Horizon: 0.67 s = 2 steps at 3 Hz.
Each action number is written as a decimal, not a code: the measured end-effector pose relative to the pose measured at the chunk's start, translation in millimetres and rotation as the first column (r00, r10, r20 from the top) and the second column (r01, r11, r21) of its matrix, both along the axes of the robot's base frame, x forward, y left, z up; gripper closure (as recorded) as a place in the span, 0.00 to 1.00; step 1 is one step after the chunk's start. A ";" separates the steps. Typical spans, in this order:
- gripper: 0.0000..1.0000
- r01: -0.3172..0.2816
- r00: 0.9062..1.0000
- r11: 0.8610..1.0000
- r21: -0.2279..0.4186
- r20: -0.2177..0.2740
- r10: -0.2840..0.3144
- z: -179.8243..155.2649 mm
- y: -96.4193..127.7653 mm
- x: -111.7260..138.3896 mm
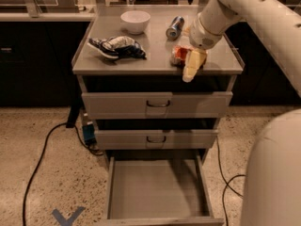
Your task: Place coke can into bottom drawer
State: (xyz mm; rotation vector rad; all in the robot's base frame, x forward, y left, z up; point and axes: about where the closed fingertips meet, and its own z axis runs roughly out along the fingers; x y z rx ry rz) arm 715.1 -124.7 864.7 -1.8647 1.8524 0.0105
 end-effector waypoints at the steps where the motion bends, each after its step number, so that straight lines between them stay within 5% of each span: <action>1: 0.00 -0.033 0.999 0.999 -0.016 -0.033 0.033 -12.0 11.1 7.8; 2: 0.19 -0.034 0.999 0.999 -0.016 -0.034 0.034 -12.4 11.6 8.0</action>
Offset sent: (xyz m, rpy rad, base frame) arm 0.0066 0.0095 -0.0103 -0.0139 0.0280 0.0283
